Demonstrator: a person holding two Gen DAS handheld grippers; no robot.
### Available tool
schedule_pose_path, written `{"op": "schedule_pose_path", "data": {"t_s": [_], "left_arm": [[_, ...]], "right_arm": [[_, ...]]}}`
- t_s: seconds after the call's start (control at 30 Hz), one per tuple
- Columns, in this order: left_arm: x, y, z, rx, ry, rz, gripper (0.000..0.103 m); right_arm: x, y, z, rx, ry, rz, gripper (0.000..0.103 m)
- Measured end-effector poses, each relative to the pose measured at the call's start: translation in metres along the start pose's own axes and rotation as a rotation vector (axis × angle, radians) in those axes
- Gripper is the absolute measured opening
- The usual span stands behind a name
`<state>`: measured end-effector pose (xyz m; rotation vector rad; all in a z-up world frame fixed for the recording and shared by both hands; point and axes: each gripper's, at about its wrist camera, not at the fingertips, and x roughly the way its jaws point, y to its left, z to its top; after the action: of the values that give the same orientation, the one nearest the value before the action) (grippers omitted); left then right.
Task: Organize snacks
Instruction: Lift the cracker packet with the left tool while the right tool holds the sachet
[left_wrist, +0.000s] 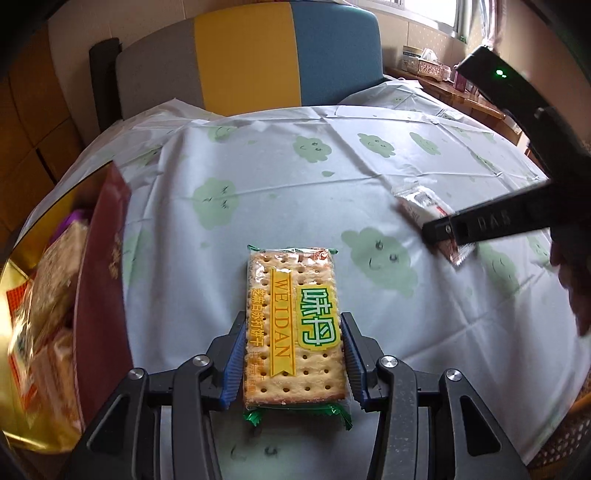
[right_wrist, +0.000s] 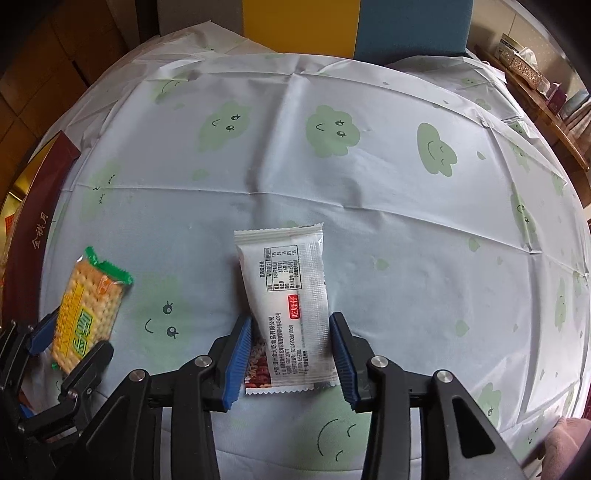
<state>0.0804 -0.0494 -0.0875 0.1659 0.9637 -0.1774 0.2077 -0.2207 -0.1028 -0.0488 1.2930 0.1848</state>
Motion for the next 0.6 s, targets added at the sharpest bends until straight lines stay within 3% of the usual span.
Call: {"op": "schedule_pose_path", "data": {"t_s": [0.27, 0.43, 0.6], "left_arm": [[-0.012, 0.003, -0.018, -0.034, -0.023, 0.048, 0.048], [-0.015, 0.004, -0.023, -0.033, -0.024, 0.048, 0.048], [-0.013, -0.002, -0.024, -0.004, -0.031, 0.085, 0.049]], "right_arm": [[0.004, 0.013, -0.001, -0.063, -0.026, -0.043, 0.041], [0.007, 0.002, 0.003, -0.021, -0.021, 0.017, 0.043], [0.011, 0.002, 0.004, -0.058, -0.036, 0.0, 0.042]]}}
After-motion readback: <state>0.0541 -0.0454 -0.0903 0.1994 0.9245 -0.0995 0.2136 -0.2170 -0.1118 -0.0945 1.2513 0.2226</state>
